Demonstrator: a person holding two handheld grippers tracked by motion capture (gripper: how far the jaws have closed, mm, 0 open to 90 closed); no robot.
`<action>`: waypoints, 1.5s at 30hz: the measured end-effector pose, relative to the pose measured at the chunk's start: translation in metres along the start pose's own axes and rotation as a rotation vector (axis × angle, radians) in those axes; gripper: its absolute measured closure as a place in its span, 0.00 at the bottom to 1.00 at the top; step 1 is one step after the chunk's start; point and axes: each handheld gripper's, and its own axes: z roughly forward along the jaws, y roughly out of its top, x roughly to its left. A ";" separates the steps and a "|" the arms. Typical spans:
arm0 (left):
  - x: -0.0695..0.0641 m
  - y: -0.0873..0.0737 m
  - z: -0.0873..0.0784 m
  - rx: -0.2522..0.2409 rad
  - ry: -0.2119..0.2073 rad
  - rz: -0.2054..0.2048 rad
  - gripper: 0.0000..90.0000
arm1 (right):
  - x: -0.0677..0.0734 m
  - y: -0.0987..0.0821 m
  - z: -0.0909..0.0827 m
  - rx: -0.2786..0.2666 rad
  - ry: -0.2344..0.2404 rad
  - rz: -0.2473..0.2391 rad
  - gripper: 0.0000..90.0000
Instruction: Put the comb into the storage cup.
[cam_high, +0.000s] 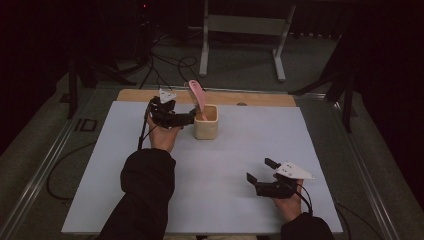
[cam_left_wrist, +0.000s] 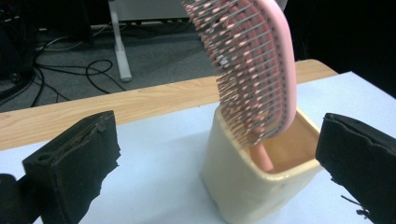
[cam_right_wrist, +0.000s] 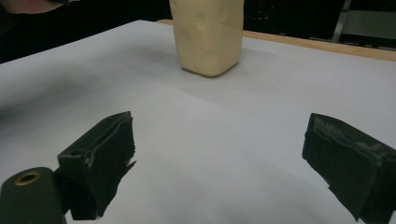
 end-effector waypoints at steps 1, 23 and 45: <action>0.000 -0.001 -0.001 0.001 -0.001 0.004 0.00 | 0.000 0.000 0.000 0.000 0.000 0.000 0.10; 0.017 -0.026 -0.043 -0.032 -0.067 0.071 0.00 | 0.001 0.000 0.000 -0.001 -0.001 -0.001 0.10; 0.032 -0.080 -0.078 -0.056 -0.058 0.089 0.00 | 0.002 -0.001 0.001 0.005 -0.002 -0.004 0.10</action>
